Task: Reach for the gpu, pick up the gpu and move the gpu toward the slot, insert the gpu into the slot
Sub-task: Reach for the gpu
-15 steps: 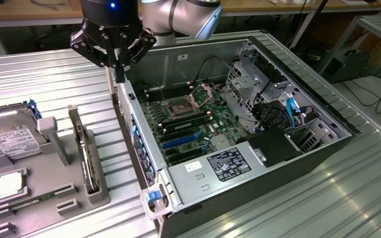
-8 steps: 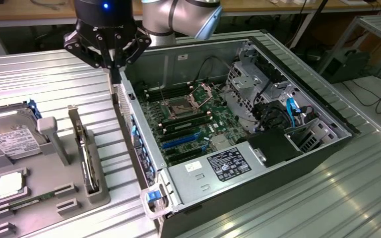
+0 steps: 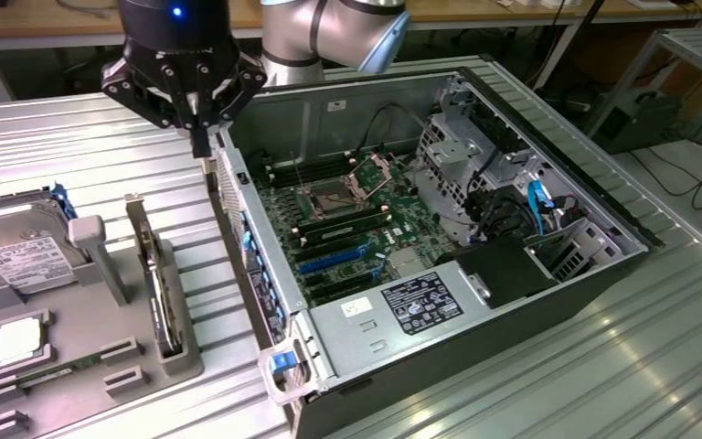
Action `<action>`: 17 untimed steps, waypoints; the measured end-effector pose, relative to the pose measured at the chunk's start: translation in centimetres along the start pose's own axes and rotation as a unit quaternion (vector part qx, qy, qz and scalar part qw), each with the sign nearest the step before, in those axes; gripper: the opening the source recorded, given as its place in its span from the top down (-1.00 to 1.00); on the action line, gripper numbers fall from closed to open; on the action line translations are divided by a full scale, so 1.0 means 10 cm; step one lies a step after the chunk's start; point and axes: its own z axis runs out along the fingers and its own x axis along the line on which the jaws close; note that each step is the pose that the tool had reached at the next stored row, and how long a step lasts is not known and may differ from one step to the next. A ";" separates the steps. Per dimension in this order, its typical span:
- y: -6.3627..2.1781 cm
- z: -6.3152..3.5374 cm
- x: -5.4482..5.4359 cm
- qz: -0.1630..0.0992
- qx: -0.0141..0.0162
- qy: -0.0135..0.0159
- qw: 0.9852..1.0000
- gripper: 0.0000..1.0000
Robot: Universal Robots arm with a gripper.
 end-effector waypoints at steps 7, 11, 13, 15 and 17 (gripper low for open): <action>-0.014 -0.003 0.09 0.000 0.000 0.000 1.000 0.79; -0.022 -0.004 0.14 0.000 0.000 0.000 1.000 0.79; -0.026 -0.005 0.16 0.000 0.000 0.000 1.000 0.79; -0.032 -0.006 0.20 0.000 0.000 0.000 1.000 0.79; -0.036 -0.007 0.22 0.000 0.000 0.000 1.000 0.79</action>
